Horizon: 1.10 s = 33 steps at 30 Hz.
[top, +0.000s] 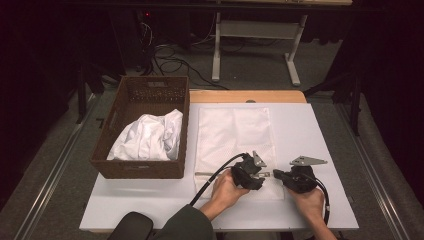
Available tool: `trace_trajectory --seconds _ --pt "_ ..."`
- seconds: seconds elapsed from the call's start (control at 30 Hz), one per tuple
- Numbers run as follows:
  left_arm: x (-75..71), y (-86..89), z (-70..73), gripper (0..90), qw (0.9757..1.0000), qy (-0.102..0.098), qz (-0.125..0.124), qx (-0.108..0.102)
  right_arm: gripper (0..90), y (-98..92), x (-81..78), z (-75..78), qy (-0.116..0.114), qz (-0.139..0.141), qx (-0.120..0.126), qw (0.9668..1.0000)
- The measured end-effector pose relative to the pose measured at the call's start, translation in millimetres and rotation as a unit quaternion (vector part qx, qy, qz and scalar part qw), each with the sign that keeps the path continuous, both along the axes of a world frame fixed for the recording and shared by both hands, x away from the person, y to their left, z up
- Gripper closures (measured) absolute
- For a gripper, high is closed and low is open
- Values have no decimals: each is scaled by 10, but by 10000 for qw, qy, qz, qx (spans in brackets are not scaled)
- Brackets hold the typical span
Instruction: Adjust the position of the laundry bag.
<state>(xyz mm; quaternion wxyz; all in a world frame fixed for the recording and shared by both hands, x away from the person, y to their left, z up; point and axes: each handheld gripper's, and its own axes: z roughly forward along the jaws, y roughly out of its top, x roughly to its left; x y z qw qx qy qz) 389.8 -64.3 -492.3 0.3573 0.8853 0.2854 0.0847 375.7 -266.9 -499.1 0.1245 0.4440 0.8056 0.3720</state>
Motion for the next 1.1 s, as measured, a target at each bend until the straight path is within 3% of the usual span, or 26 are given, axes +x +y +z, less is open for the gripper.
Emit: trace_trajectory --seconds 0.33,0.57,1.1 --pt "81 -86 -83 645 9997 221 45 -103 900 -2 16 -27 -25 -99 99 9999" --pt "95 -112 -101 727 9997 166 5 -175 900 5 43 -69 33 -65 66 10000" --pt "108 -116 -118 796 9995 222 -15 -229 900 3 56 -108 153 -67 81 9998"
